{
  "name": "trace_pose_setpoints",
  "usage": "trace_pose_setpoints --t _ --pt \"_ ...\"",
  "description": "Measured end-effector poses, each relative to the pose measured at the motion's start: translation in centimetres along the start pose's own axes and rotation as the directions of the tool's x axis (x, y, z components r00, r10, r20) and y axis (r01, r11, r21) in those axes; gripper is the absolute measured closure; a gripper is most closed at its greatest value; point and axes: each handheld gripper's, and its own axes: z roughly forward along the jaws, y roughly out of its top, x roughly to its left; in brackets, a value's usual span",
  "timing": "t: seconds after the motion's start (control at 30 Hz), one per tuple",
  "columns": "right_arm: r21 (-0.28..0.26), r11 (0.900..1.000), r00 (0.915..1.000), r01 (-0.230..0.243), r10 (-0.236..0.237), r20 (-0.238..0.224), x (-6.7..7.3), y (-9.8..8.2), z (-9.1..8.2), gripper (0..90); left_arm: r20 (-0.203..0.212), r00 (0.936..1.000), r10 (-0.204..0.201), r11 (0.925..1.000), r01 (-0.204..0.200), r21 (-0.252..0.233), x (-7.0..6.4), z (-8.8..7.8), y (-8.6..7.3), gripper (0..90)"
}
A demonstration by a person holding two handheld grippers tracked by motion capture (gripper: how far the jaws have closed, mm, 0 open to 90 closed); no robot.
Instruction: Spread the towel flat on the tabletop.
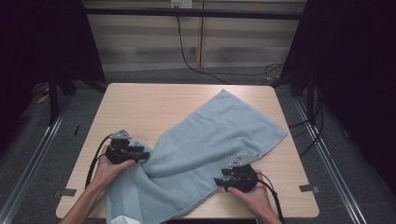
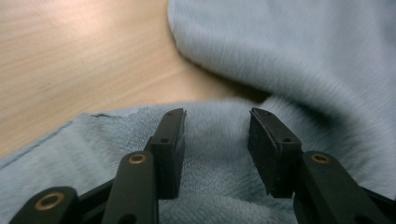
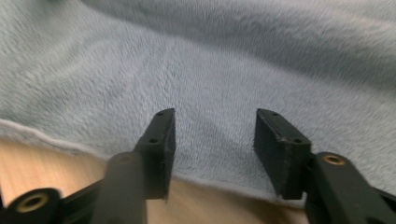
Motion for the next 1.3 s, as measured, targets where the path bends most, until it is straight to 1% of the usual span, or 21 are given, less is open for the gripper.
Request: trace_pose_setpoints --t 0.03,0.1,0.17,0.2,0.23,0.27,0.3,0.33,0.37,0.47,0.57,0.63,0.7,0.77,0.83,0.9,1.0,1.07,1.1,1.2,1.3 --pt "0.011 1.0 1.0 0.0 0.0 0.002 0.2 -0.1 0.1 44.8 -0.008 0.9997 0.024 0.9995 -0.024 0.02 -0.2 0.2 0.0 55.7" --pt "0.011 1.0 0.9996 0.02 -0.02 0.018 0.5 -0.3 0.3 43.3 -0.054 0.995 0.084 0.9956 -0.081 0.046 -0.8 0.5 -0.1 59.5" --pt "0.012 0.999 0.9987 0.036 -0.037 0.037 0.8 -0.4 0.4 44.2 -0.078 0.9897 0.12 0.9914 -0.116 0.061 -1.1 0.4 -0.1 70.7" --pt "0.017 0.998 0.9969 0.054 -0.055 0.057 1.0 -0.5 0.4 49.7 -0.077 0.9895 0.123 0.991 -0.118 0.063 -1.2 0.4 -0.1 78.2" --pt "0.025 0.996 0.9921 0.086 -0.088 0.09 1.3 -0.5 0.4 51.3 -0.084 0.9888 0.123 0.9905 -0.117 0.071 -1.3 0.3 -0.1 83.1" --pt "0.024 0.996 0.992 0.085 -0.087 0.091 1.2 -0.5 0.3 58.0 -0.085 0.9884 0.126 0.9899 -0.12 0.076 -1.3 0.2 -0.2 84.8" --pt "0.025 0.996 0.991 0.083 -0.085 0.104 1.1 -0.6 0.2 69.6 -0.085 0.9884 0.125 0.99 -0.119 0.076 -1.3 0.0 -0.3 85.5" --pt "0.02 0.997 0.9917 0.069 -0.071 0.108 0.8 -0.7 0.0 77.0 -0.082 0.9898 0.116 0.9911 -0.11 0.075 -1.3 -0.2 -0.5 85.9" --pt "0.015 0.998 0.9924 0.06 -0.061 0.106 0.4 -0.8 -0.2 82.8 -0.061 0.9933 0.098 0.9933 -0.094 0.067 -1.3 -0.5 -0.7 86.1" --pt "0.022 1.0 0.9925 0.019 -0.022 0.12 -0.7 -1.1 -0.9 84.9 0.002 0.9992 0.041 0.9983 -0.041 0.041 -1.5 -1.5 -1.7 86.3" --pt "0.02 1.0 0.992 -0.01 0.007 0.126 -1.5 -1.9 -2.0 85.1 0.057 0.998 0.028 0.9993 -0.03 0.021 -2.7 -2.7 -2.8 86.4" --pt "0.021 0.999 0.9886 -0.029 0.026 0.148 -2.1 -2.5 -2.8 85.1 0.107 0.9942 0.01 0.9999 -0.01 0.004 -3.8 -3.3 -3.5 86.3" --pt "0.01 0.998 0.9825 -0.056 0.053 0.179 -3.0 -2.8 -3.7 85.3 0.155 0.988 -0.002 0.9999 0.004 -0.01 -4.8 -3.9 -4.1 86.3" --pt "-0.018 0.997 0.9766 -0.079 0.081 0.199 -4.2 -2.8 -4.4 85.5 0.18 0.9837 0.003 0.9998 0.001 -0.018 -6.0 -4.4 -4.6 86.3" --pt "-0.035 0.996 0.9733 -0.082 0.088 0.212 -5.4 -2.6 -4.6 85.6 0.213 0.977 -0.001 0.9998 0.005 -0.02 -7.1 -4.7 -5.1 86.3" --pt "-0.042 0.995 0.9696 -0.092 0.099 0.223 -6.1 -2.2 -4.5 85.7 0.251 0.9679 0.003 0.9999 -0.001 -0.011 -8.0 -4.8 -5.5 86.2" --pt "-0.04 0.995 0.9707 -0.089 0.096 0.22 -6.8 -1.4 -3.6 85.7 0.272 0.9622 0.018 0.9998 -0.02 0.006 -9.0 -4.8 -5.8 86.0" --pt "-0.036 0.996 0.972 -0.086 0.092 0.216 -7.0 -0.8 -2.9 85.6 0.285 0.9581 0.026 0.9996 -0.028 0.004 -9.2 -4.7 -5.7 84.7" --pt "-0.04 0.996 0.9729 -0.081 0.087 0.214 -7.0 -0.5 -2.6 85.6 0.286 0.958 0.024 0.9997 -0.023 -0.005 -9.2 -4.7 -5.6 83.5" --pt "-0.049 0.996 0.9757 -0.08 0.089 0.2 -7.0 0.2 -1.9 85.3 0.271 0.9622 0.03 0.9994 -0.024 -0.024 -8.7 -4.5 -4.6 71.0" --pt "-0.047 0.996 0.9782 -0.072 0.08 0.192 -6.7 0.4 -1.8 85.3 0.25 0.9679 0.026 0.9992 -0.018 -0.036 -7.7 -3.9 -2.9 63.5"
